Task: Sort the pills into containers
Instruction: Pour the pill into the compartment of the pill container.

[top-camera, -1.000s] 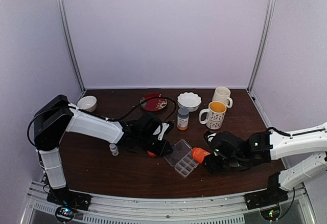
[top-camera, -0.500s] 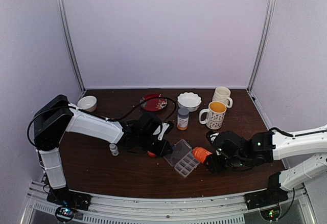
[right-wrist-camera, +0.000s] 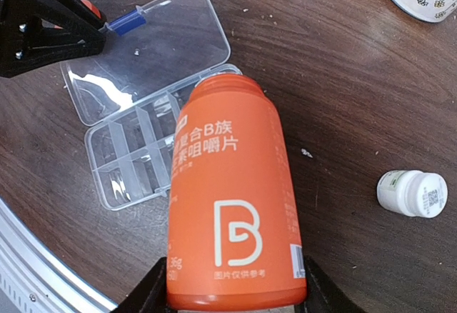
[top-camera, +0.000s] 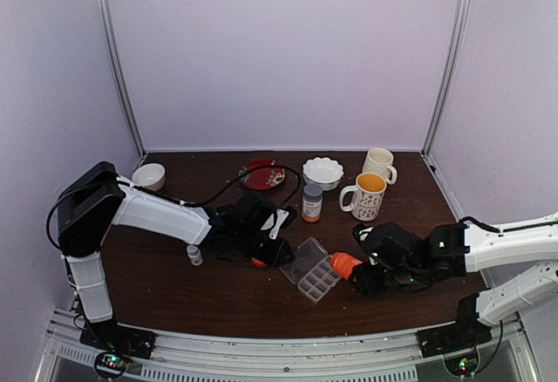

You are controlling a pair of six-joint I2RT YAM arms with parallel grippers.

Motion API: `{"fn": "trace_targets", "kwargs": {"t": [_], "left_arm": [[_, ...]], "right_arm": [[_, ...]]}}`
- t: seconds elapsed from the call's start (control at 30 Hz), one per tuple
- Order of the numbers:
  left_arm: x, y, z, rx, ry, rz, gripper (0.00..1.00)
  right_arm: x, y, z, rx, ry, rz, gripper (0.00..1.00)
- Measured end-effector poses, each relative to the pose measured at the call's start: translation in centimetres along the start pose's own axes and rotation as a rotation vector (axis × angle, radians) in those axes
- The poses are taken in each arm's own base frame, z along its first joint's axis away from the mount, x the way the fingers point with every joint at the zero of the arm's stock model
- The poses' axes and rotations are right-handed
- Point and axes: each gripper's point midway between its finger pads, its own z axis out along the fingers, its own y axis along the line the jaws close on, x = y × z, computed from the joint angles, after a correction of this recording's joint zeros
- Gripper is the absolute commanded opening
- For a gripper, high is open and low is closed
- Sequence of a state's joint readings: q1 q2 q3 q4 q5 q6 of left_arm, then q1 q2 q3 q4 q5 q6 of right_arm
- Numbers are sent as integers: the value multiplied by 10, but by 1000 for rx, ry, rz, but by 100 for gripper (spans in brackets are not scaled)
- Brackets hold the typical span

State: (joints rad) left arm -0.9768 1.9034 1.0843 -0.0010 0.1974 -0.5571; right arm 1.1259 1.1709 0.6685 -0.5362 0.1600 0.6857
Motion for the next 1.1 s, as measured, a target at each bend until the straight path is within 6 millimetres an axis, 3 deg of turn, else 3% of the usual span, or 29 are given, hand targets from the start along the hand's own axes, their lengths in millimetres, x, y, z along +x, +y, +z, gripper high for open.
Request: {"fn": "trace_targets", "kwargs": {"t": [1.1], "left_arm": [[0, 0, 0, -1, 1, -2, 19]], "right_arm": [[-8, 5, -5, -10, -9, 20, 0]]}}
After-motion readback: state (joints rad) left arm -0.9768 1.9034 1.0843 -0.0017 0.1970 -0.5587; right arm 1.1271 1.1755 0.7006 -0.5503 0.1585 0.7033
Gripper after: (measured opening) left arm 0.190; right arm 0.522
